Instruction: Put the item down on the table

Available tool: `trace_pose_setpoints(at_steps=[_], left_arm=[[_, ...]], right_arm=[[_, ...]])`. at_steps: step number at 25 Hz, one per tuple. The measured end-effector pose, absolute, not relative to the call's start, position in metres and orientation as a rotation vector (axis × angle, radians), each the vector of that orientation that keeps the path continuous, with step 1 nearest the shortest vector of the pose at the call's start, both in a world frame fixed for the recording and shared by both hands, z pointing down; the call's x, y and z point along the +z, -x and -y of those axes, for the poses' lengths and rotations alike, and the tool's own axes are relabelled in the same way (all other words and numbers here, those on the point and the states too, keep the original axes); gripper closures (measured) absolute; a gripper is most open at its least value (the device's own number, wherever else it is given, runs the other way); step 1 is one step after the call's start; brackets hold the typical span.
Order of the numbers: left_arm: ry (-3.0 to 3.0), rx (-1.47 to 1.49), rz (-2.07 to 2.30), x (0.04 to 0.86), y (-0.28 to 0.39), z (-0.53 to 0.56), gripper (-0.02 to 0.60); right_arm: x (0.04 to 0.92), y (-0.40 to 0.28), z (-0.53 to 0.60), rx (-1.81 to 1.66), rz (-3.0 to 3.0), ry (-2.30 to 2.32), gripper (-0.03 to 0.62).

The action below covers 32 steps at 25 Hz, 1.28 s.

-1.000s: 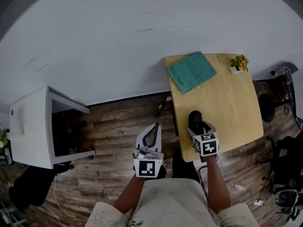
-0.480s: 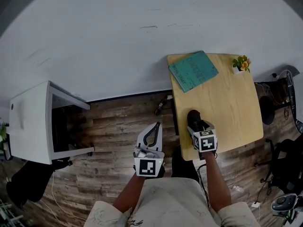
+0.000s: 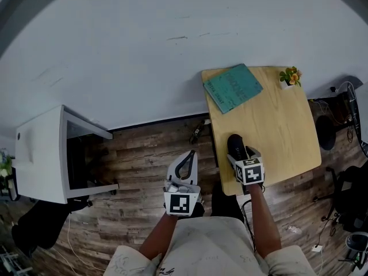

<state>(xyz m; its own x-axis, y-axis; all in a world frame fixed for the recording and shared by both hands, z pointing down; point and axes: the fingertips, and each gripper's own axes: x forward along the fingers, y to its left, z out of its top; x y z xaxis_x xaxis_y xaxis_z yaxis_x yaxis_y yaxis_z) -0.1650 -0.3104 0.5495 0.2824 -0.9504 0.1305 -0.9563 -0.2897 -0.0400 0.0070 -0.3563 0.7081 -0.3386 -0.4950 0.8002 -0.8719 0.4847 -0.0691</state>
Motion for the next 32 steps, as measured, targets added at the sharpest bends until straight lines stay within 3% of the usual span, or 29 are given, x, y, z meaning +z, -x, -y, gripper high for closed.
trace_pose_setpoints(at_steps=[23,32], left_arm=[[-2.670,0.132,1.793,0.497,0.133,0.306,0.574],[-2.780,0.164,1.815,0.467,0.130,0.307,0.574]], right_arm=[[0.575,-0.047,0.333,0.462,2.224,-1.469,0.247],[0.498,-0.061,0.323,0.217,2.335,-1.668,0.247]])
